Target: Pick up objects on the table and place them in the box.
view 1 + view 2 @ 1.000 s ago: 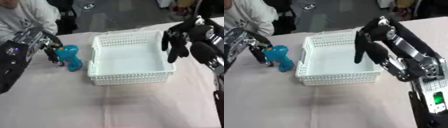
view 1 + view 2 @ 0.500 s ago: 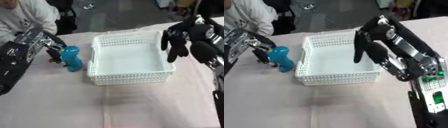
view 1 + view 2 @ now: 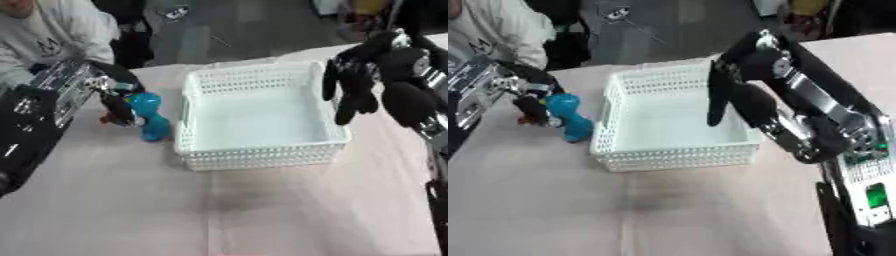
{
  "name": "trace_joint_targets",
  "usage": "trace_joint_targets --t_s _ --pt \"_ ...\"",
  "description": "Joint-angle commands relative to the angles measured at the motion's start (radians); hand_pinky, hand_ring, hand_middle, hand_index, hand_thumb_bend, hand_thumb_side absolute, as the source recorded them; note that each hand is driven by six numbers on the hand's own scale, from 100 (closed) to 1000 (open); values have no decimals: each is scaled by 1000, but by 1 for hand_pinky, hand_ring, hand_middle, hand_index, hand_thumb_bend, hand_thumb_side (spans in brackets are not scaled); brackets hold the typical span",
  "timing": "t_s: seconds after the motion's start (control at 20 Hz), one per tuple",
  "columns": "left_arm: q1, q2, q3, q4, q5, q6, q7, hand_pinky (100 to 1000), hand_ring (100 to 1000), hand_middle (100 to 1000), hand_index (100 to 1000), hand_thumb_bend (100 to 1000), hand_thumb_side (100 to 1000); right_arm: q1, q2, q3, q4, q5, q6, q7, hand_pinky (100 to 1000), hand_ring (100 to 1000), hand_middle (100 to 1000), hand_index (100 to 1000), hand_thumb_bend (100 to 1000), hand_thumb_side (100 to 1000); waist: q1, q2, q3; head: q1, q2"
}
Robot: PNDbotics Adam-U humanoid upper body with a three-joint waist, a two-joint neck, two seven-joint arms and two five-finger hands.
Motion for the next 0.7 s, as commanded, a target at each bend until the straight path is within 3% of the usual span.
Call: trace_joint_targets --t_s 0.05,0.15,0.3,0.5,0.7 --pt "-6 18 -3 -1 -22 -1 40 100 235 374 501 100 693 -24 4 -1 -16 -4 -70 70 410 200 195 475 100 1000 -2 -13 0 8 -4" --pt "-1 18 -8 0 -47 -18 61 100 122 247 436 100 659 -24 4 -1 -15 -5 -70 70 410 200 195 475 100 1000 -2 -13 0 9 -4" --pt "5 19 -11 -3 -90 -48 110 100 100 129 354 100 620 -24 3 -2 -15 -5 -71 69 410 200 195 474 100 1000 -3 -12 1 10 -4" --pt "12 24 4 -14 -87 -65 212 100 100 100 330 100 608 -24 2 -2 -14 -6 -72 66 410 199 194 474 100 1000 -3 -12 2 11 -3" --pt "11 35 32 -52 -7 -18 331 100 100 100 321 100 598 -23 1 -2 -14 -7 -73 64 409 199 194 474 100 1000 -4 -12 4 12 0"
